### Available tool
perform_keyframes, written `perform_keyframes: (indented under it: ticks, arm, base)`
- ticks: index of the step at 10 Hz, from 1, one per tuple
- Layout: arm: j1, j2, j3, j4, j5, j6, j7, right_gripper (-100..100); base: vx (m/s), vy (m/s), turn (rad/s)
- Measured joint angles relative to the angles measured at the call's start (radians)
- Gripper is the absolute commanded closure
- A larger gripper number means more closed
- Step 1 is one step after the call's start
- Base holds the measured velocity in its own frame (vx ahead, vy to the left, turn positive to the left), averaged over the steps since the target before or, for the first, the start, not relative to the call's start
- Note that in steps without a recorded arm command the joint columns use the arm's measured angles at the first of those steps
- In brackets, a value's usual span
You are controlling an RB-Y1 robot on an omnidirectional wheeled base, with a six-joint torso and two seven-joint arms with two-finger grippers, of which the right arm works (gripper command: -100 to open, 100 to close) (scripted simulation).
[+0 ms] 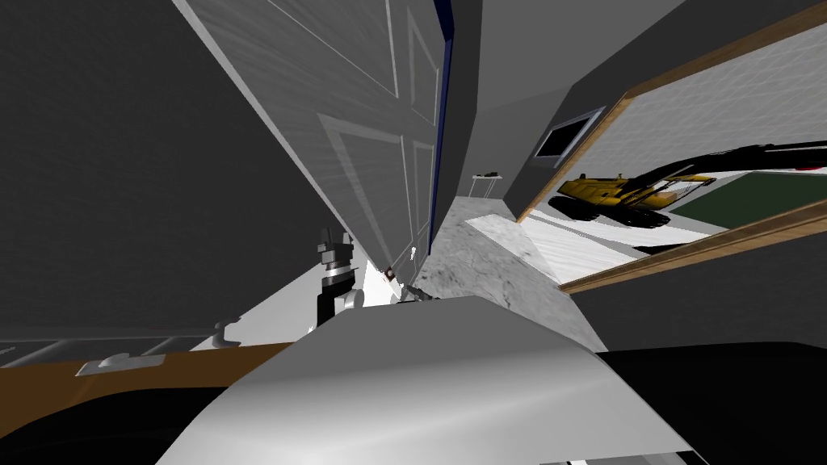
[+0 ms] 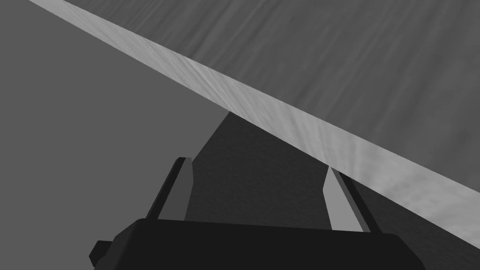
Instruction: Push the door open
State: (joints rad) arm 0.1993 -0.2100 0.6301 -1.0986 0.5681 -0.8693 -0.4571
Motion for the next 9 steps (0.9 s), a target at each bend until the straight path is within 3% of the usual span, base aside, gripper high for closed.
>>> perform_keyframes:
  ticks: [9]
  arm:
    - [-0.002, -0.001, 0.004, 0.008, 0.003, -0.003, -0.003, -100]
  base:
    - [0.006, 0.001, 0.012]
